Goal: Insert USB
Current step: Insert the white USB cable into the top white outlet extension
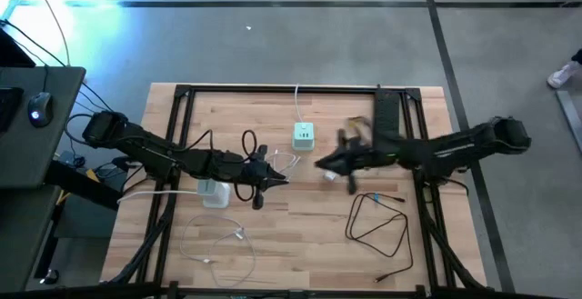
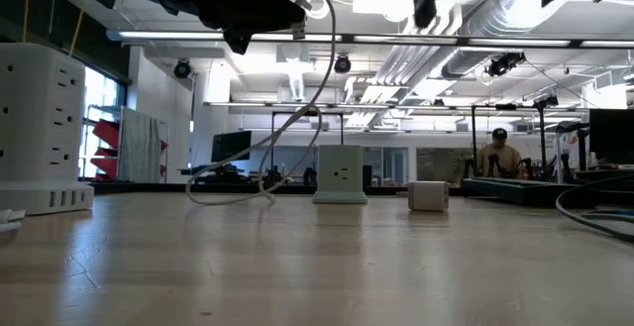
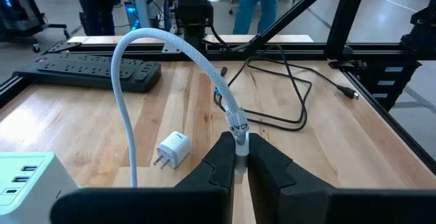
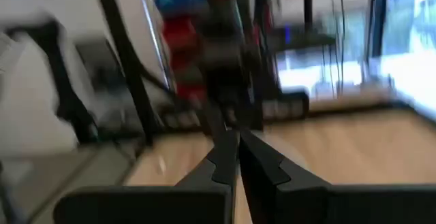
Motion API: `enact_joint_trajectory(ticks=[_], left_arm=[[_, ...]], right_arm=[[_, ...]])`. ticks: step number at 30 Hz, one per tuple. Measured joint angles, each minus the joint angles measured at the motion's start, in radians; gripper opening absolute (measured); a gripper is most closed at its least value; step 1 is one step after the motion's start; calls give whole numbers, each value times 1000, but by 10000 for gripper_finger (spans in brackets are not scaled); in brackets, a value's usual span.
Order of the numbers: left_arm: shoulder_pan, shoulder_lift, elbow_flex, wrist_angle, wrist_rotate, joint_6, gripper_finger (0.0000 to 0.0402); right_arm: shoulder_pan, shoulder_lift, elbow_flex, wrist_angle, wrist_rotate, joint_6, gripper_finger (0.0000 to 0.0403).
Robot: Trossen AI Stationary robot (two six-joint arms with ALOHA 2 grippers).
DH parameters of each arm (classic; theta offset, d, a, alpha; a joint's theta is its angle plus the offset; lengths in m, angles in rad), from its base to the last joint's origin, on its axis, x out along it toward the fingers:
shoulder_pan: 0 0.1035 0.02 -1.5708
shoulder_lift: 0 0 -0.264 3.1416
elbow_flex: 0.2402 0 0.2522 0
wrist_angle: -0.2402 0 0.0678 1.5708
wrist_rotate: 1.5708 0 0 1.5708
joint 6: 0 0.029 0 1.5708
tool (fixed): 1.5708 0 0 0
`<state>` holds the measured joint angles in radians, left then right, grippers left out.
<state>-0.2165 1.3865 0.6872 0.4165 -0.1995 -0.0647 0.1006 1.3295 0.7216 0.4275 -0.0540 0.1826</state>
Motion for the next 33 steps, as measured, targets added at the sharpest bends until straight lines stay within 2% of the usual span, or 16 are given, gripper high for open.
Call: enact_joint_trajectory(ticks=[3,7,11,14,19,25,33], left_arm=[[0,0,0,-9,-5,-10,1],[-1,0,0,-51,-5,-20,1],[-1,0,0,-61,-5,-21,1],[-1,0,0,-61,-5,-21,1],[-2,0,0,-66,-5,-25,1],[-1,0,0,-80,-10,-29,7],[-3,0,1,-166,-28,22,72]], right_arm=[[18,134,93,-64,-11,50,27],[32,257,194,-95,19,33,74],[33,313,265,-95,24,-6,114],[33,326,290,-94,24,-10,124],[33,326,302,-163,39,-7,98],[50,326,302,-185,155,-50,11],[61,320,313,-171,234,-45,2]])
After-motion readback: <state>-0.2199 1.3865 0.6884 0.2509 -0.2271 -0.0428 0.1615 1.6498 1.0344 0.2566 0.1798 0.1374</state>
